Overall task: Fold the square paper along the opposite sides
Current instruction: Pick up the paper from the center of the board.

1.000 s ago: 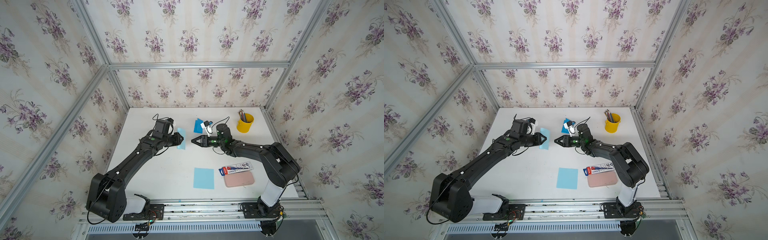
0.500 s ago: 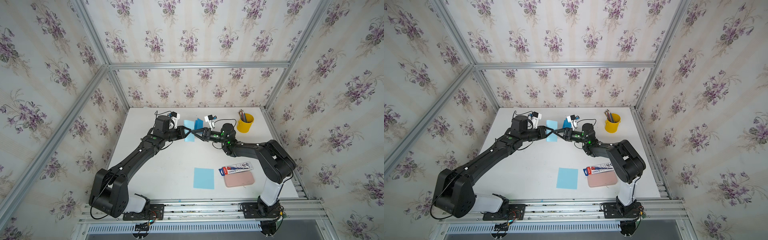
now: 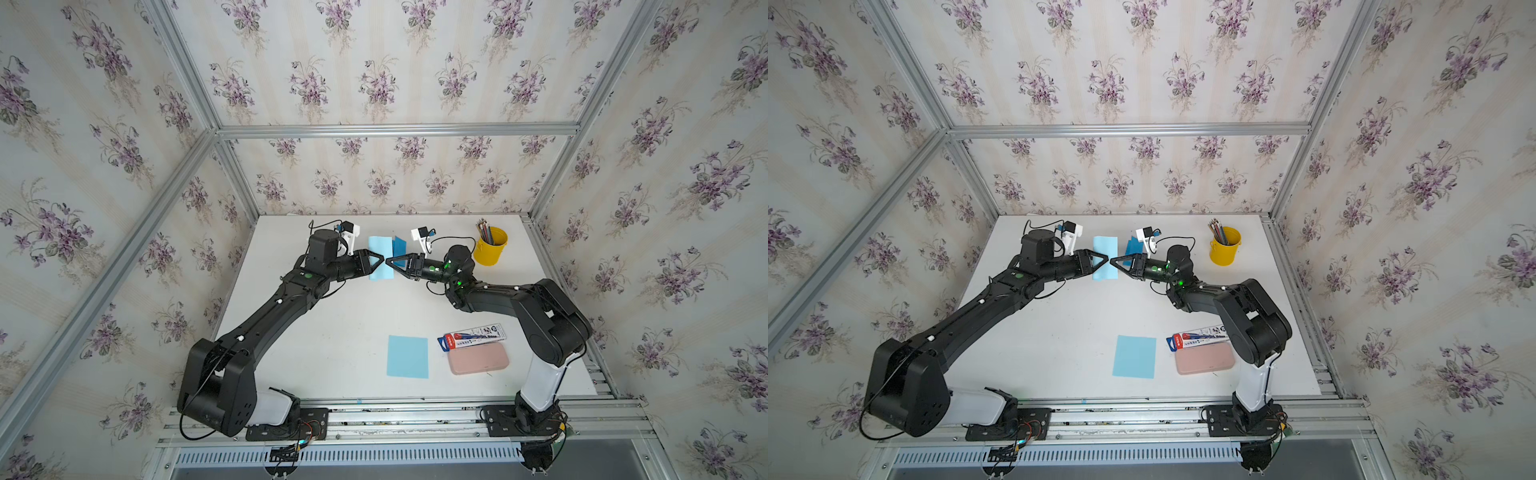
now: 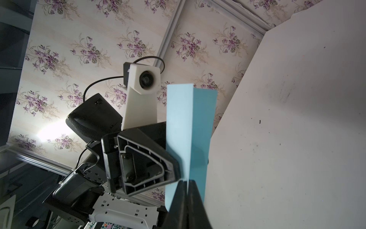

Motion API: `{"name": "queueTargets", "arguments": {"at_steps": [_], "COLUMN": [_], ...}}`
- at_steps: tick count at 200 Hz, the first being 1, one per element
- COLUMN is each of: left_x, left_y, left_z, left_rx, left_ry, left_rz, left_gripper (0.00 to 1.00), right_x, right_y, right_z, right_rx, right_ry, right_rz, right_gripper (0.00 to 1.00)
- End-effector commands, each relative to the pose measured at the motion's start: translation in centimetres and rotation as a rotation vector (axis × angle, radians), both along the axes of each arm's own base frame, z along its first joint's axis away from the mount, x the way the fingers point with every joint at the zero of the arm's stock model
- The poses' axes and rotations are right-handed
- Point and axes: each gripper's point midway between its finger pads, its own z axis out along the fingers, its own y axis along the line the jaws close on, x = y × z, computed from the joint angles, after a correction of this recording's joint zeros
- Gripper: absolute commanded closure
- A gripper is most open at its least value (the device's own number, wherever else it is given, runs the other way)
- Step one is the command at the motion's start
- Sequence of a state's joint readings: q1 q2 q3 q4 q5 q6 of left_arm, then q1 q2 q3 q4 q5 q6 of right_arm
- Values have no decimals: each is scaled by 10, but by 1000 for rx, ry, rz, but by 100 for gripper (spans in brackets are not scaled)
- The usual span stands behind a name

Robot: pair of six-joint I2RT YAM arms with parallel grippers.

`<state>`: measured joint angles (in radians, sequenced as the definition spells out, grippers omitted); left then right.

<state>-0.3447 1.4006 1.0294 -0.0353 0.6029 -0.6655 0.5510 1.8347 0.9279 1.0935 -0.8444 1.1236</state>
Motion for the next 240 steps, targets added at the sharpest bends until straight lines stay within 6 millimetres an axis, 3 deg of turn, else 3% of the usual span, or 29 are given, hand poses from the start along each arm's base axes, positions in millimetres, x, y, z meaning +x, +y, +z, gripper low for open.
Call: {"name": "queueTargets", "arguments": {"at_steps": [1,40,78,118,122,150,222,240], "left_x": [5,20,15,7,12,14,13,10], "left_y": [6,28,28,22,20,14,12,11], "left_z": [12,57,82,86,75,68,62,65], "left_rx": [32,-79,-170,-236,-242,-306,-333,-350], "left_ry": [-56,-127,-157,-164,-134,-114,-111,-123], "left_rz": [3,5,-90,-170,-172,-213,-233,-243], "left_gripper": [51,33,24,19,19,17,14,20], "right_x": [7,8,1,-9,-11,-17,-15,-9], "right_y": [-11,-26,-25,-28,-28,-30,-37,-38], "right_z": [7,18,34,51,53,64,84,80], "right_rx": [-8,-59,-129,-129,-126,-107,-102,-111], "right_ry": [-60,-141,-227,-270,-273,-285,-315,-296], "right_rz": [-32,0,73,94,98,104,64,39], "right_gripper": [100,100,100,100,100,100,100,100]}}
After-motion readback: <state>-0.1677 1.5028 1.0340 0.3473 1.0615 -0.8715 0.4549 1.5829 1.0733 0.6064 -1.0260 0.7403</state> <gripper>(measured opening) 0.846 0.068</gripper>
